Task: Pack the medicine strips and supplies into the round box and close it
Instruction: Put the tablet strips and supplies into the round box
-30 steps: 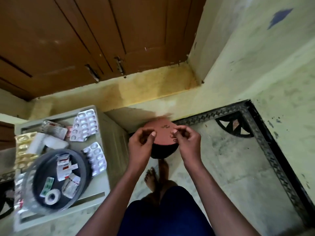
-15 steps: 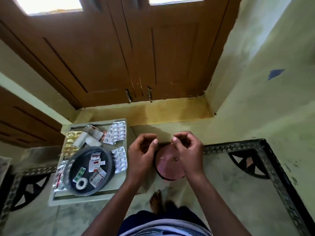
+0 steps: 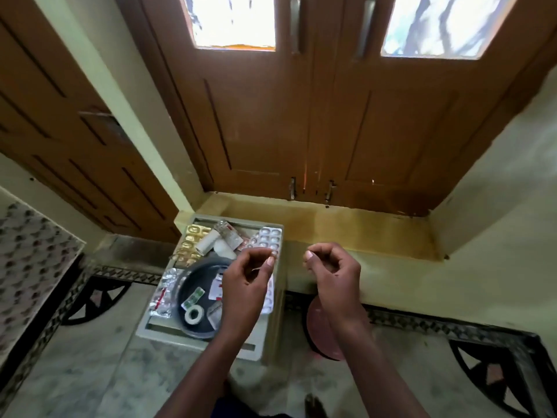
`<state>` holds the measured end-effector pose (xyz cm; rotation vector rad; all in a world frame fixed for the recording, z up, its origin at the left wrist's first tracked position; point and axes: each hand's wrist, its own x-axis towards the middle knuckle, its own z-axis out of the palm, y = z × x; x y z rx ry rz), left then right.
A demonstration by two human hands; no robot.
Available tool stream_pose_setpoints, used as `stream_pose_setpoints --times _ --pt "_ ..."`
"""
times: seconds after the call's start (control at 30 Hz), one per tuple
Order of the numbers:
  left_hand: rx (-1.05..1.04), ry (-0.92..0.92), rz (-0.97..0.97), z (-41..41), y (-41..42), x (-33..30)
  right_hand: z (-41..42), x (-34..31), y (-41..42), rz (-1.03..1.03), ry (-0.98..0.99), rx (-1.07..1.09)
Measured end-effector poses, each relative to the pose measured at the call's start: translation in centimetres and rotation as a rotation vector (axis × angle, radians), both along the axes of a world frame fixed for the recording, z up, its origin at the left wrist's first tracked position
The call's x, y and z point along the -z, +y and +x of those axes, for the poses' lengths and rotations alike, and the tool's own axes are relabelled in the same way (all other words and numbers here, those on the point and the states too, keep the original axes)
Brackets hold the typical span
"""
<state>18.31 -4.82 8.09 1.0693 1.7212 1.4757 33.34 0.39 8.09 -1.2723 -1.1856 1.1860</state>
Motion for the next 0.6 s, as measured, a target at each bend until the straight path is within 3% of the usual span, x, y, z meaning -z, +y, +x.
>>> stream_pose_setpoints --times 0.37,0.6 --pt "0.141 0.093 -0.149 -16.5 2.0 3.0 -14.5 2.3 0.2 -0.08 -0.063 0.128" --pt "0.2 0.254 -0.292 -23.4 5.1 6.0 -20.5 5.6 1.5 -0.14 -0.302 0.117"
